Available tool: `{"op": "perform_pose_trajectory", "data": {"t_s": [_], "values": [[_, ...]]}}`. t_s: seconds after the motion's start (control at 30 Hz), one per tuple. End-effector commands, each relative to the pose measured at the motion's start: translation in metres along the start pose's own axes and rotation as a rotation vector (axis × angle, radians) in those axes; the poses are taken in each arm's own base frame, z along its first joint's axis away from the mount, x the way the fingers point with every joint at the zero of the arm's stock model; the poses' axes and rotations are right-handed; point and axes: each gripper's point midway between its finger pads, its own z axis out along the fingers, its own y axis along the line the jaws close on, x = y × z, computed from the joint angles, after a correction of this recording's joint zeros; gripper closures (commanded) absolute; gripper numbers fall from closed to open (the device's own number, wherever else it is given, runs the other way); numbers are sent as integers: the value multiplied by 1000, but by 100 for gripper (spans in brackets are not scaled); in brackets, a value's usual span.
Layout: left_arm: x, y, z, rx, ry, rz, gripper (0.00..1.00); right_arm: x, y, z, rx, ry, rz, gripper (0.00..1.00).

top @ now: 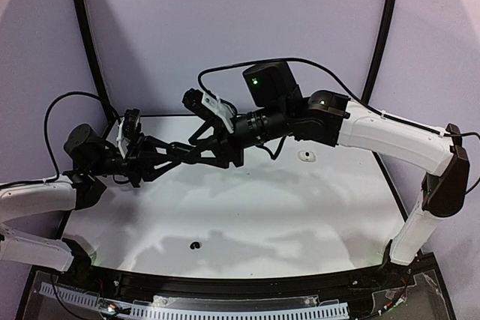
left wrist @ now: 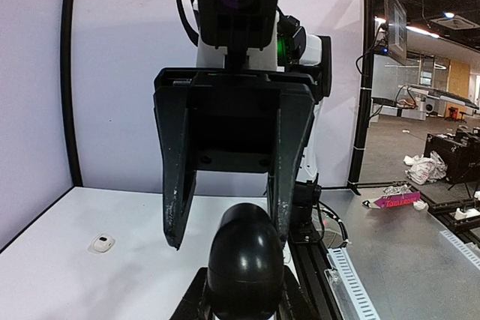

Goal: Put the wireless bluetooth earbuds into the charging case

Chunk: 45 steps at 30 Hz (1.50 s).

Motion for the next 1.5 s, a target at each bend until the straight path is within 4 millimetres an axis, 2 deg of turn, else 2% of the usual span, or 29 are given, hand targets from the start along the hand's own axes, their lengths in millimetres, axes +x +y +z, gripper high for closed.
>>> {"op": "perform_pose_trajectory", "data": {"t_s": [0.0, 0.33, 0.8, 1.1, 1.2, 1.47], "values": [[-2, -16, -1, 83, 1, 46, 99, 0, -23, -2, 95, 4, 27, 55], [12, -21, -1, 119, 53, 60, 99, -1, -42, -20, 173, -29, 77, 57], [22, -21, -2, 120, 88, 80, 99, 13, -45, -20, 182, -24, 129, 59], [18, -17, -1, 103, 76, 73, 99, 21, -41, -11, 148, -16, 140, 59], [20, -16, -1, 91, 81, 32, 99, 17, -37, -12, 127, -31, 132, 58], [33, 7, -2, -41, 92, -50, 99, -8, -25, -18, 39, -114, 104, 54]]}}
